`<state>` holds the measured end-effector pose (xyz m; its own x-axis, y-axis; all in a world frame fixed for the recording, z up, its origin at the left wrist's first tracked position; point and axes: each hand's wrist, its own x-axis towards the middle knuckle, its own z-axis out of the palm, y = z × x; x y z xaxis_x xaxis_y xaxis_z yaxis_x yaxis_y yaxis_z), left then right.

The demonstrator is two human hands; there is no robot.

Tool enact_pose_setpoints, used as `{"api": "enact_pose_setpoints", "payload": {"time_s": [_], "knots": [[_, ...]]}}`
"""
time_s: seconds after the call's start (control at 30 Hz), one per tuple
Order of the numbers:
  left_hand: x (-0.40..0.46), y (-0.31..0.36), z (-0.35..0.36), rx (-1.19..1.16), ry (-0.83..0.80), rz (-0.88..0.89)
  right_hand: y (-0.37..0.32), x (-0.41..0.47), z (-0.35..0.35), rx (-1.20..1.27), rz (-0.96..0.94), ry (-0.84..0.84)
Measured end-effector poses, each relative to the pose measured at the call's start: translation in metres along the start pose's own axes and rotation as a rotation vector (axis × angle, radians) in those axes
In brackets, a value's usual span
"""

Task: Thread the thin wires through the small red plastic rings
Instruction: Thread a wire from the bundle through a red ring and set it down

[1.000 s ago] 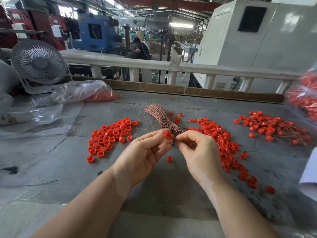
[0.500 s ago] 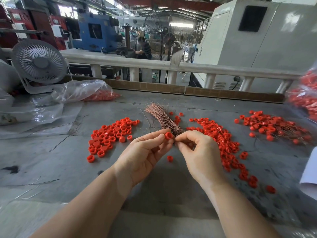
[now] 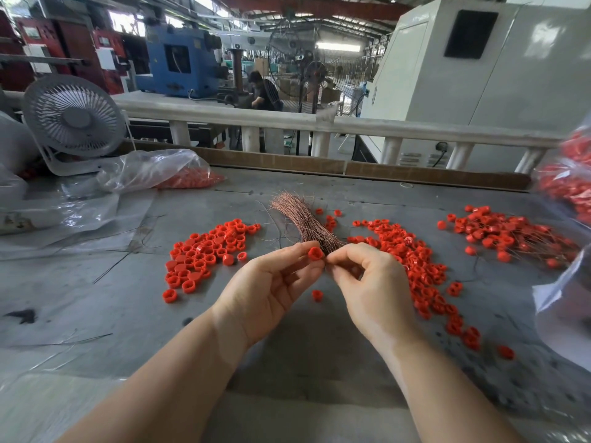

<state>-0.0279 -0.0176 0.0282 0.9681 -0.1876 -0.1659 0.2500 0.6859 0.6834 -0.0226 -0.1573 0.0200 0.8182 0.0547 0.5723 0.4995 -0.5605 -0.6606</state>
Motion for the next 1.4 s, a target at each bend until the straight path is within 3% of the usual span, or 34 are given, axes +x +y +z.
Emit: {"api": "enact_pose_setpoints", "payload": {"time_s": [0.7, 1.23, 1.4], "knots": [[-0.0013, -0.0009, -0.0009, 0.049, -0.002, 0.025, -0.0015, -0.0001, 0.0011, 0.027, 0.040, -0.017], [-0.0035, -0.0005, -0.0006, 0.059, -0.117, 0.083, -0.0084, 0.0037, -0.0027, 0.357, 0.165, -0.054], [-0.0030, -0.0010, 0.0018, 0.039, -0.101, 0.103, -0.0078, 0.0032, -0.0035, 0.360, 0.168, -0.053]]}}
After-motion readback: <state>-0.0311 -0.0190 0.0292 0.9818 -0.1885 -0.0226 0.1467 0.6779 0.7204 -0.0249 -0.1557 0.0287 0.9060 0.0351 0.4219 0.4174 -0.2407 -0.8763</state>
